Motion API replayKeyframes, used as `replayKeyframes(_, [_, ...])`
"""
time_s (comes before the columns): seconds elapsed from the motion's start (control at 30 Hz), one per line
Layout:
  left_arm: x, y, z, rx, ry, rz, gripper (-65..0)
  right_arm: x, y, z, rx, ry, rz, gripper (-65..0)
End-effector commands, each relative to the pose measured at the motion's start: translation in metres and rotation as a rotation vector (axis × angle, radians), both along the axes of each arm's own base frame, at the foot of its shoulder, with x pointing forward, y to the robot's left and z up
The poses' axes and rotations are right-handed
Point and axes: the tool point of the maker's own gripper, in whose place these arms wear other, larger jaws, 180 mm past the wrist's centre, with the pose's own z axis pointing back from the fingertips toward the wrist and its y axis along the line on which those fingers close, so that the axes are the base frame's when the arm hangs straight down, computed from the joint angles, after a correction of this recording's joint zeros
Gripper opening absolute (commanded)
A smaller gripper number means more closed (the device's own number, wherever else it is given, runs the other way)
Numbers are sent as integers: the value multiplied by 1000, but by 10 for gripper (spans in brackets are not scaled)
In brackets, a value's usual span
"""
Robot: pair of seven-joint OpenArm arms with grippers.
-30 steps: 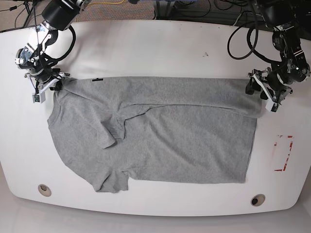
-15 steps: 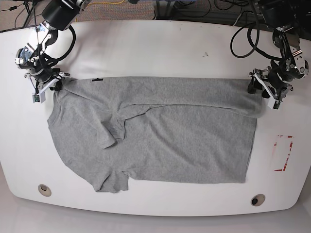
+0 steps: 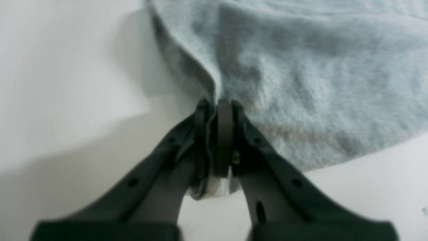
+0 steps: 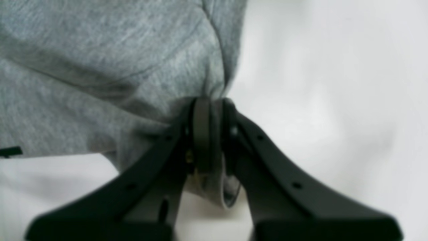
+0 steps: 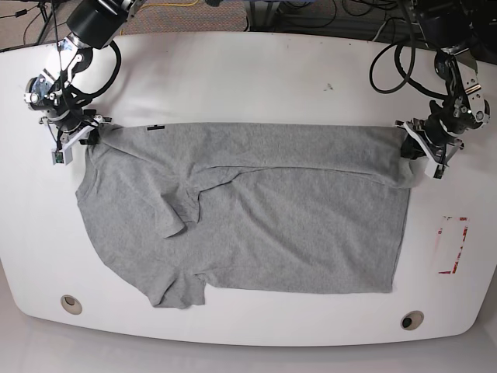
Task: Layout the t-shirt on the table in an organized manner, then fold the t-shirt properly
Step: 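Drag the shirt away from the table edge with both grippers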
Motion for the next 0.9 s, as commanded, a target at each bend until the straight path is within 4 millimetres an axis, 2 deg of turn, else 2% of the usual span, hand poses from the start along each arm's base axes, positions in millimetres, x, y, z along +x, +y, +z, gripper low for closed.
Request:
replayKeyframes(0.0, [-21,4,-13,62,93,-35,-635,-10,-8,-4,-37,62,-2,-650])
replayKeyframes(0.13, [-30,1,-7,86,81,-57,-633,-9,-11,4,-63,49,3,-650])
replayKeyframes(0.3, [-47,1,3,142,82,-98,-632,-16,-14,17,-119,38,18,-650])
replayKeyframes(0.5, [-66,20,13,237,122,-127,-631,-35,-18,26,-180,49,37,-650])
replayKeyframes(0.63, [-85,48,20,293,148,-81,-629,-55,-20,29,-222,89,52,-650])
replayKeyframes(0.87, [-102,75,31,352,167,-52,-628,-86,-23,31,-271,170,72,-650])
